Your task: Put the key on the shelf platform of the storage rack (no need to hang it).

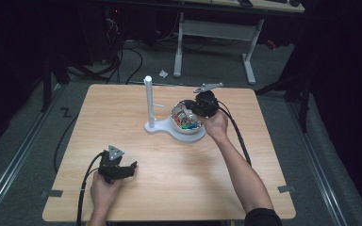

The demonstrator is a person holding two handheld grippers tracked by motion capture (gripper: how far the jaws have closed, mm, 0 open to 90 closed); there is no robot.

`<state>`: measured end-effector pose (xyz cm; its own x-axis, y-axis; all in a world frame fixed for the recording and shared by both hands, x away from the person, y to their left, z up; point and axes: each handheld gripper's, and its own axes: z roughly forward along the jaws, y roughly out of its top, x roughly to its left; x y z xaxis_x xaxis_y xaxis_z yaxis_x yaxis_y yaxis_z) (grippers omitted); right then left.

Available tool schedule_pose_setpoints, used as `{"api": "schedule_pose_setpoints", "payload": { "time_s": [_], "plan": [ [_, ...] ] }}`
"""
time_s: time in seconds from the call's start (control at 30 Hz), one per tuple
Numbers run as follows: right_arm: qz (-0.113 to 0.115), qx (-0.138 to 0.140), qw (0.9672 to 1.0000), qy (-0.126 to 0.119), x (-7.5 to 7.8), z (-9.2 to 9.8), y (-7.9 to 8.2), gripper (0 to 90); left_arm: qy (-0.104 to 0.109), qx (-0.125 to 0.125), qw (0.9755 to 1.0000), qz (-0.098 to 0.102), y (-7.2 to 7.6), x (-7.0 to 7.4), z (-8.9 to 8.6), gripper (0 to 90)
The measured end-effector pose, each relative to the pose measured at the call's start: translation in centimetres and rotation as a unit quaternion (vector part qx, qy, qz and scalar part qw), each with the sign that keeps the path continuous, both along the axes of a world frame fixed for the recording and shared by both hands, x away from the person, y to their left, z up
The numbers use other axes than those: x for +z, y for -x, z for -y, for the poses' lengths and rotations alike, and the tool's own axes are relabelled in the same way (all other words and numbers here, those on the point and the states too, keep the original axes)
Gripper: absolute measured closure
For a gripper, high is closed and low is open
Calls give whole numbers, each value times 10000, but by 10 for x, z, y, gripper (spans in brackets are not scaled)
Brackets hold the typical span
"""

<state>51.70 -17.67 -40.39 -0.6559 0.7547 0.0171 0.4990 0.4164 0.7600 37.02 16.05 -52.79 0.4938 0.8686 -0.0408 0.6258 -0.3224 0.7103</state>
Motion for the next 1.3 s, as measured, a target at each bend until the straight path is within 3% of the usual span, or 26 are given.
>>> {"api": "schedule_pose_setpoints", "payload": {
  "time_s": [0.13,0.23,0.27,0.47,0.63,0.83,0.9,1.07,1.13,1.17,1.3],
  "plan": [
    [-15,42,10000,-32,-4,-3,1,871,0,0,10000,-1,0,0,0,215],
    [-96,41,9999,99,-10,-4,0,870,0,1,10000,-1,0,0,0,215],
    [-119,54,9999,-48,-13,-3,1,870,0,1,10000,-1,0,0,0,216],
    [-174,80,9998,-60,-16,-6,2,870,-3,1,10000,2,0,0,0,216],
    [-227,259,9994,74,-23,-15,3,865,-9,-5,10000,-1,0,0,0,216],
    [-352,175,9992,-59,-28,-14,2,819,-11,-6,10000,0,0,0,0,216],
    [-395,123,9991,7,-30,-12,2,811,-10,-5,10000,1,0,0,0,216],
    [-491,112,9987,-18,-35,-6,3,726,-4,-3,10000,2,0,0,0,216],
    [-565,43,9984,-41,-36,-4,5,622,-10,-6,10000,-3,0,0,0,216],
    [-565,43,9984,-41,-36,-4,5,622,-10,-6,10000,-1,0,0,0,216],
    [-680,-7,9974,-250,-37,4,6,534,-12,-1,10000,4,0,0,0,216]
  ]
}}
